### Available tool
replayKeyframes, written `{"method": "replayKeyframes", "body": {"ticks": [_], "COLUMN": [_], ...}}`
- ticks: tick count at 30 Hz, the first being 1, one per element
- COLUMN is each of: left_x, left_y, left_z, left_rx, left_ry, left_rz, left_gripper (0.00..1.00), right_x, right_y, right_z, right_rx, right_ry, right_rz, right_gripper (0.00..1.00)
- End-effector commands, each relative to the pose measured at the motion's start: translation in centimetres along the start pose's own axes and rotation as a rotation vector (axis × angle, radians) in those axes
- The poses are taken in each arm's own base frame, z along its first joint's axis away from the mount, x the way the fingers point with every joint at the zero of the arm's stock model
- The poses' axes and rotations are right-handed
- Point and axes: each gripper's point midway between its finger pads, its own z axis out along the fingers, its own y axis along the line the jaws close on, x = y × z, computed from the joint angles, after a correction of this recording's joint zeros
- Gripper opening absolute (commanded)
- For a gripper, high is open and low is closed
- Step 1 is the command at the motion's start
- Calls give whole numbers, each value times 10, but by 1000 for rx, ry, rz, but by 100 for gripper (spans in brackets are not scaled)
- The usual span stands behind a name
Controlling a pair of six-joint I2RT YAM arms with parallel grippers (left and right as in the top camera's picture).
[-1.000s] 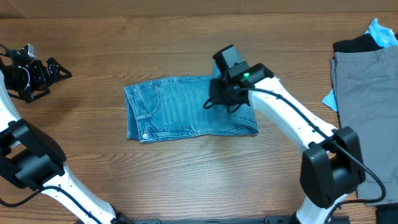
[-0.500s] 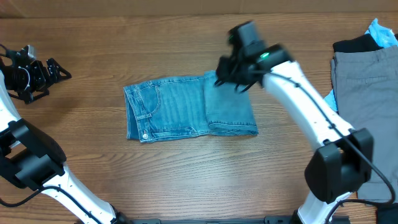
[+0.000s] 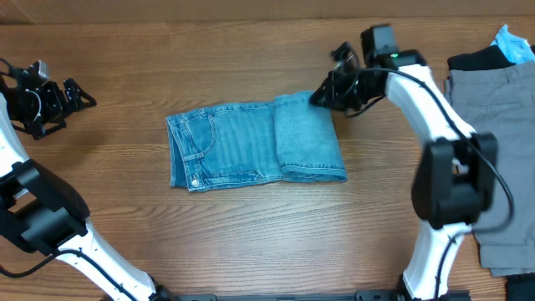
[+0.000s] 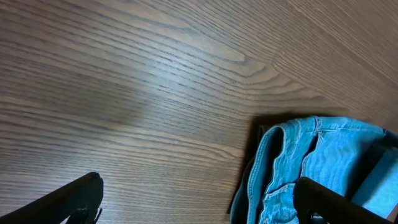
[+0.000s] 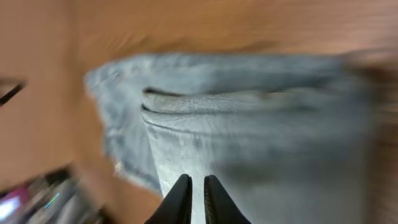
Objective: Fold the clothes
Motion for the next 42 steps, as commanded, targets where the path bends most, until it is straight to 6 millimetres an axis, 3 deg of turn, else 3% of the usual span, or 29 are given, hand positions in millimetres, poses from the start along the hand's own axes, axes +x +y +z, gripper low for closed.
{"method": "replayKeyframes", "body": {"ticks": [1, 4, 7, 9, 11, 14, 16, 18, 20, 23, 27, 36, 42], "left_x": [-3, -4, -3, -3, -3, -3, -2, -1, -2, -4, -4, -4, -4], "left_y": [-2, -2, -2, -2, -2, -2, -2, -2, -2, -2, -2, -2, -2], "left_z": [2, 2, 2, 2, 2, 2, 2, 2, 2, 2, 2, 2, 2], "left_rx": [-5, -5, -5, -5, -5, -5, -5, -4, -4, -6, -6, -6, -6], "left_ry": [-1, -2, -2, -1, 1, 0, 5, 6, 3, -6, -5, -5, -5], "left_rz": [4, 5, 4, 4, 3, 3, 1, 0, 2, 6, 6, 6, 6], "left_gripper": [100, 100, 100, 100, 100, 100, 100, 100, 100, 100, 100, 100, 100], "right_x": [15, 21, 23, 18, 10, -6, -19, -25, -30, -29, -18, 15, 19], "right_y": [26, 10, -17, -35, -37, -19, 16, 38, 59, 64, 51, 7, -14], "right_z": [21, 44, 63, 69, 66, 49, 20, 0, -16, -16, 9, 93, 113], "right_rx": [-324, -372, -301, -208, -155, -143, -150, -154, -163, -165, -163, -157, -143], "right_ry": [86, 129, 146, 129, 103, 63, 25, -6, -46, -49, 4, 156, 172], "right_rz": [-37, 13, 88, 129, 129, 89, 31, -9, -69, -108, -76, 2, 24], "right_gripper": [12, 12, 11, 9, 9, 8, 9, 10, 22, 31, 31, 31, 29]}}
